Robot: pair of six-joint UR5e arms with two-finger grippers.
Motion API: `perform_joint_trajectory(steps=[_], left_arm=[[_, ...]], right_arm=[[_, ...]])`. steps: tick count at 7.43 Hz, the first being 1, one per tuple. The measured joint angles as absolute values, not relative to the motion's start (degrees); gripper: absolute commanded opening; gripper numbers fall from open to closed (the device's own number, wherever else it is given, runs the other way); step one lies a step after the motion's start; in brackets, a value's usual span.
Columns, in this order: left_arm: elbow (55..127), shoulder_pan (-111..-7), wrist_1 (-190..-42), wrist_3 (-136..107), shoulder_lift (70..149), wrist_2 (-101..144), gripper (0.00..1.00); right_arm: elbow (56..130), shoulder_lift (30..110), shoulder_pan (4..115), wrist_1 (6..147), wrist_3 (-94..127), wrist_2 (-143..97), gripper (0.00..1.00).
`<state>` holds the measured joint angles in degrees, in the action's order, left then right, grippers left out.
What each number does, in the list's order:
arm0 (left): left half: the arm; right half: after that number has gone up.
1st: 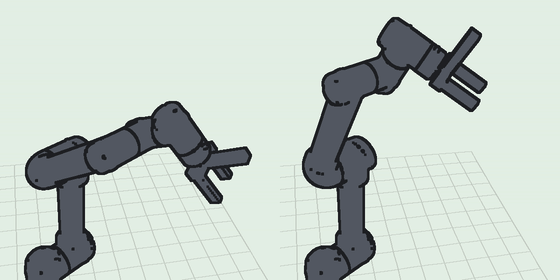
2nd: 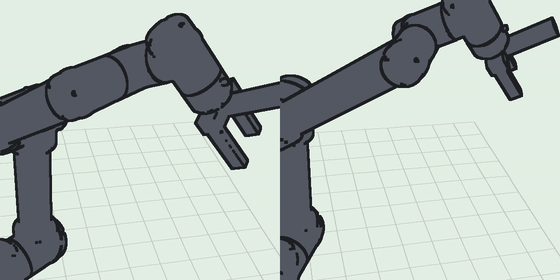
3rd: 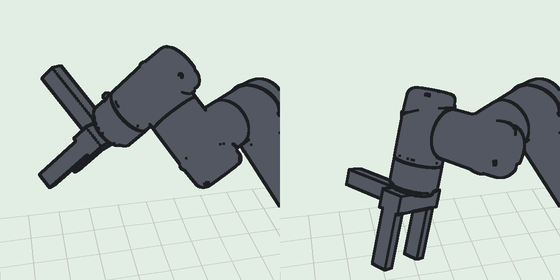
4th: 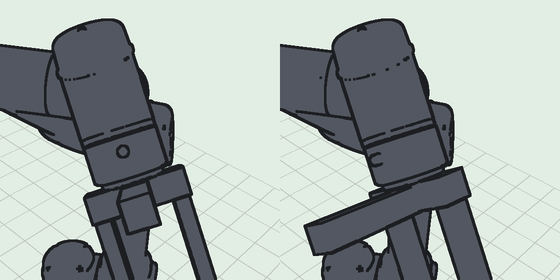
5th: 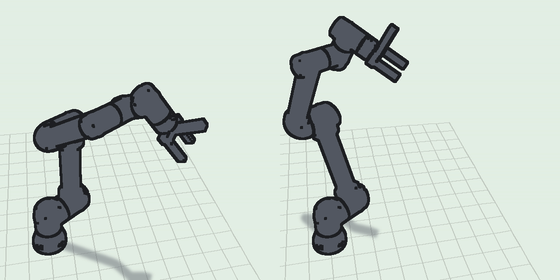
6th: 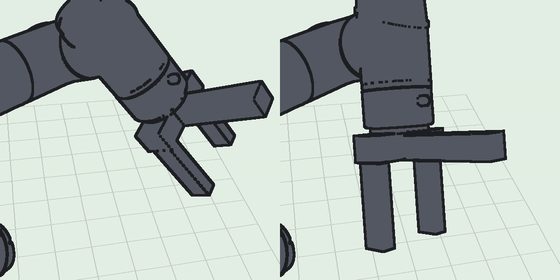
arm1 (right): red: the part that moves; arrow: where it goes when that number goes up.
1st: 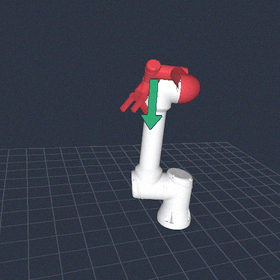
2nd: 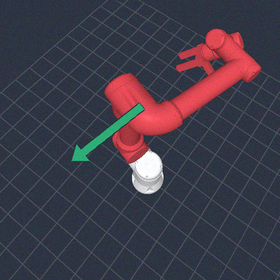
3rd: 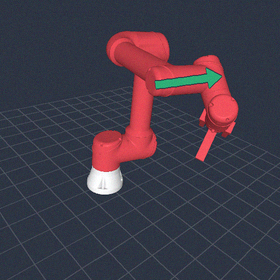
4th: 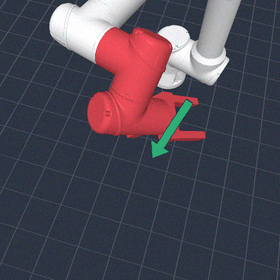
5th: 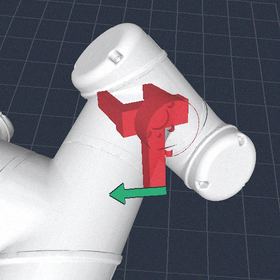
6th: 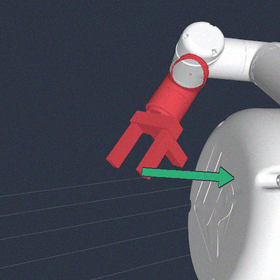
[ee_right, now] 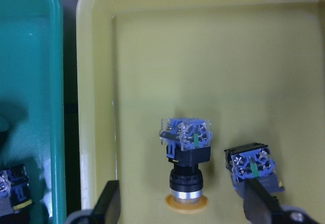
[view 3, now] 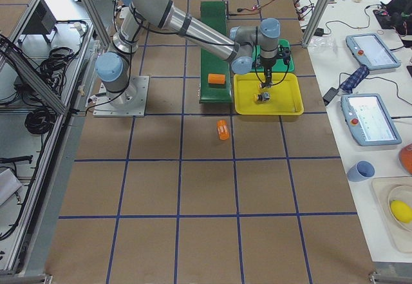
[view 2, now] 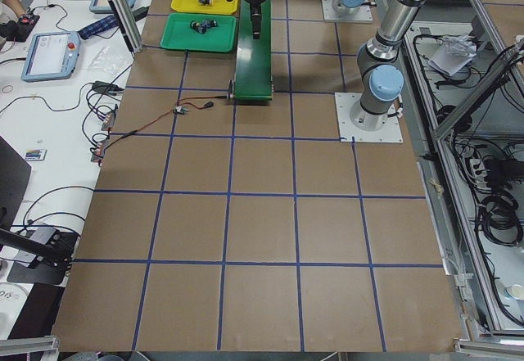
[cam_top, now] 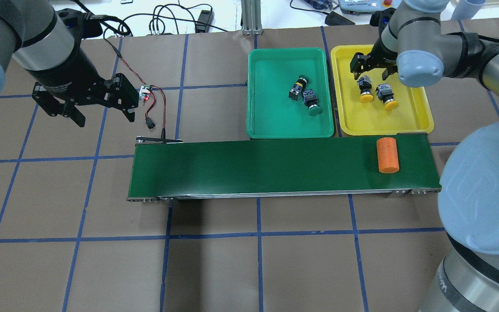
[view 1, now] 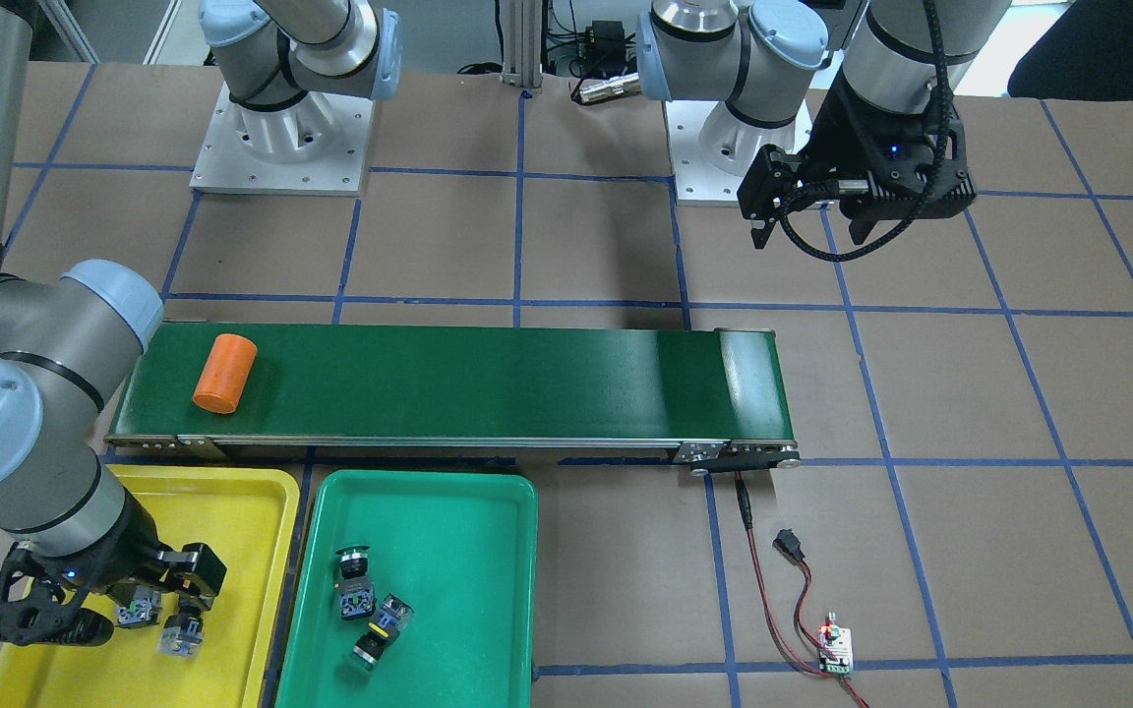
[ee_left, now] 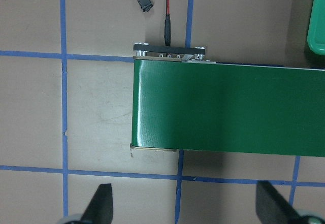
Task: Sort buttons by color to trays
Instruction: 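Move the right gripper back over the belt toward the orange cylinder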
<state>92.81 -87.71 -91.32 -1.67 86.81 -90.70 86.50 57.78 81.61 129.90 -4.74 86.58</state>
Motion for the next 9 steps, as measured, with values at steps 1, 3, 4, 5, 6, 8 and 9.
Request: perform_joint_trajectory(steps=[1,3,4,5,6,8,9], left_arm=[[92.8,-87.7,-91.3,-1.7,86.8,-90.7,1.0],[92.8,-87.7,-91.3,-1.7,86.8,-90.8,1.0],[92.8,-87.7,-91.3,-1.7,86.7,-90.8,1.0],[92.7,-87.7,-91.3,-1.7,86.7,-90.8,1.0],[92.6,-87.7,-91.3,-1.7,86.7,-90.8,1.0],[92.4,-87.7,-91.3,-1.7,86.7,-90.8,1.0],[92.4,-87.7,-91.3,-1.7,86.6,-90.8,1.0]], right_arm=[[86.5,58.3,81.6,129.5,-4.7,86.5,1.0],[86.6,62.2,81.9,123.5,-4.7,86.3,1.0],[86.6,64.9,82.1,118.7,-4.7,86.2,1.0],[86.8,67.5,82.1,114.3,-4.7,86.2,1.0],[87.5,70.2,82.2,110.5,-4.6,86.2,1.0],[90.5,76.4,82.4,105.0,-4.3,86.3,1.0],[92.1,79.7,82.8,102.5,-3.8,86.3,1.0]])
